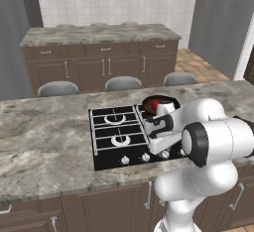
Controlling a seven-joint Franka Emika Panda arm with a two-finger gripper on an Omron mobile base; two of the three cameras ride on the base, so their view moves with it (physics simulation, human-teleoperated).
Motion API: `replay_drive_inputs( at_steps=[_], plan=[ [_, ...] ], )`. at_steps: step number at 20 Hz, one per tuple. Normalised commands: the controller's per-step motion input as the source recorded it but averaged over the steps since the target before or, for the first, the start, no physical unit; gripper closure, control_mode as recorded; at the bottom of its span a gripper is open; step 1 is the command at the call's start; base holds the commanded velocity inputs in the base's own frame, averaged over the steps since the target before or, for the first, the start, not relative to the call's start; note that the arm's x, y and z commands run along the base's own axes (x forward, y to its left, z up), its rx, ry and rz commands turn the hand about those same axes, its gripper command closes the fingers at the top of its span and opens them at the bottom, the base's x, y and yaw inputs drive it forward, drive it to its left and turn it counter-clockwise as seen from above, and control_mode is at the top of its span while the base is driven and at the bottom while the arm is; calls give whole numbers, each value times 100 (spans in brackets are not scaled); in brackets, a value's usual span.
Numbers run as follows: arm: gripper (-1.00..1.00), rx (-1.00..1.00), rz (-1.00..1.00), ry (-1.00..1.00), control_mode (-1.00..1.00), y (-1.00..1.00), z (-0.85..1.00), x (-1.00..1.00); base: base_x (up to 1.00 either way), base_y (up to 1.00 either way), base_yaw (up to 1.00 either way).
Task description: Put the tomato and tomato in the pan. Then turn on the rear right burner and set the heat to medium.
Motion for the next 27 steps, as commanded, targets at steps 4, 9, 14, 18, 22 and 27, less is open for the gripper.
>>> replay_drive_inputs(
  at_steps=[4, 9, 14, 18, 22, 27],
  plan=[
    [100, 4, 37, 0, -100, -4, -26, 0, 0, 0, 0],
    [100, 7, 36, 0, -100, -6, -20, -4, 0, 0, 0],
    [100, 7, 36, 0, -100, -5, -21, -2, 0, 0, 0],
    [100, 7, 37, 0, -100, -6, -25, 0, 0, 0, 0],
    [100, 7, 39, 1, -100, -3, -28, -2, 0, 0, 0],
    [100, 5, 40, 2, -100, -1, -32, -1, 0, 0, 0]
  ],
)
